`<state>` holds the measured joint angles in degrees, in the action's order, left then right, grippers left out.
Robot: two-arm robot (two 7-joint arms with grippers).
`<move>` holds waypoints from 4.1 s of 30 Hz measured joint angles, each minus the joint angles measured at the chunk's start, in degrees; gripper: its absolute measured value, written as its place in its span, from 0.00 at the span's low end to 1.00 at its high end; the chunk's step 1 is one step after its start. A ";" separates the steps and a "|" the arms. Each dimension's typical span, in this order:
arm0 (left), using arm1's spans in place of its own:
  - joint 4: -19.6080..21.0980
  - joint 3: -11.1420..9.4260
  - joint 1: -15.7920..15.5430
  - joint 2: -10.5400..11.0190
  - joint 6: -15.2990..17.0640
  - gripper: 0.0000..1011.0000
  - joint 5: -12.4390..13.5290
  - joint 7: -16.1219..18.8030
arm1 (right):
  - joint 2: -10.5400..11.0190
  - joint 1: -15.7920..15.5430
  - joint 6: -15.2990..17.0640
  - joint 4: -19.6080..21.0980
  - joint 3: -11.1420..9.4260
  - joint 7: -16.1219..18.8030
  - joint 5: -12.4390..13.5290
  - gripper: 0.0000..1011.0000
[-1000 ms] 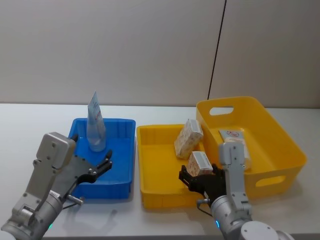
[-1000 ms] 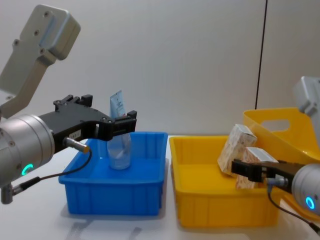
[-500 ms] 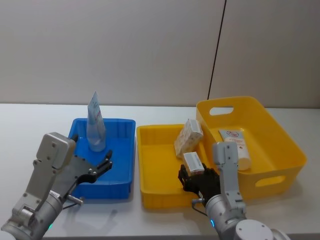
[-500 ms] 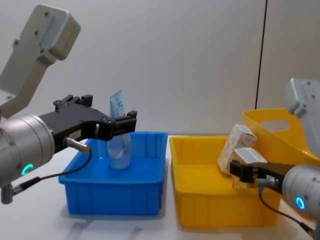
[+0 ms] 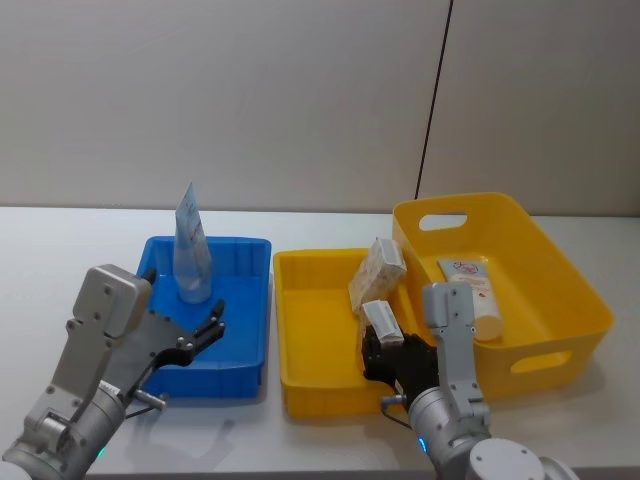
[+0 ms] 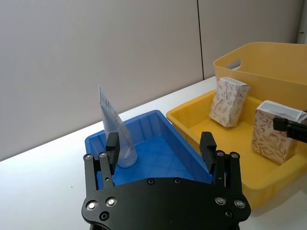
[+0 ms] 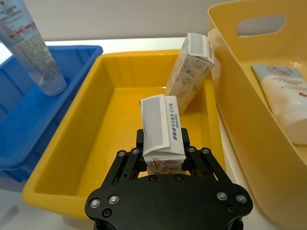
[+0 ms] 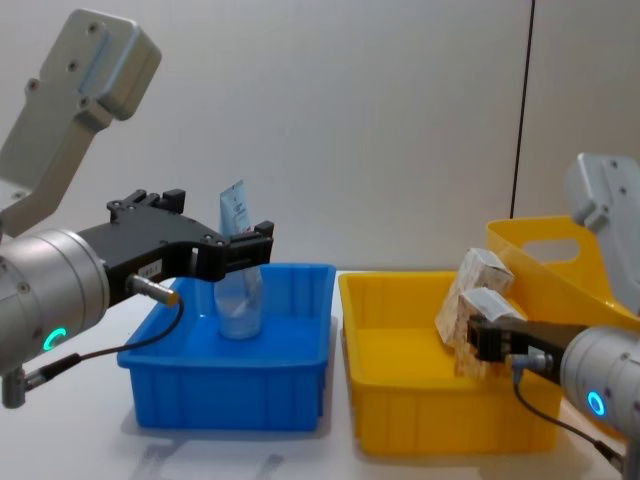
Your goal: Bimanual collaborative sorting of washing and personal care products
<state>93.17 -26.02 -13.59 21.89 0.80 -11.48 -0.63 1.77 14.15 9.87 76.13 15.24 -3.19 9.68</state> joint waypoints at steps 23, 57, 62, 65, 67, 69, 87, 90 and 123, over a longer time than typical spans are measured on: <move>0.00 0.00 0.00 0.00 0.00 0.99 0.00 0.00 | -1.00 1.78 -11.54 2.65 -1.72 4.21 1.24 0.33; 0.00 0.00 0.00 0.00 0.00 0.99 0.00 0.00 | -0.93 4.26 -8.94 9.19 -11.74 -6.01 -3.34 0.33; 0.00 0.00 0.00 0.00 0.00 0.99 0.00 0.00 | -0.64 4.14 -5.00 9.56 -12.44 -7.11 -4.27 0.33; 0.00 0.00 0.00 0.00 0.00 0.99 0.00 0.00 | -0.52 4.13 -2.73 9.60 -12.74 -7.47 -4.68 0.33; 0.00 0.00 0.00 0.00 0.00 0.99 0.00 0.00 | -0.45 4.13 -1.56 9.60 -12.83 -7.60 -4.88 0.33; 0.00 0.00 0.00 0.00 0.00 0.99 0.00 0.00 | -0.39 4.16 0.30 9.57 -12.97 -7.75 -5.11 0.33; 0.01 0.00 0.00 0.00 0.00 0.99 0.00 0.00 | -0.27 4.82 9.55 7.49 -13.40 -7.70 -5.99 0.33; 0.00 0.00 0.00 0.00 0.00 0.99 0.00 0.00 | -0.27 4.87 10.26 7.28 -13.42 -7.65 -6.10 0.45; 0.00 0.00 0.00 0.00 0.00 0.99 0.00 0.00 | -0.58 3.61 4.75 9.01 -14.29 -4.54 -5.11 0.99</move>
<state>93.18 -26.02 -13.59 21.90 0.80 -11.48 -0.63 1.19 17.76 14.62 85.14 0.95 -7.73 4.57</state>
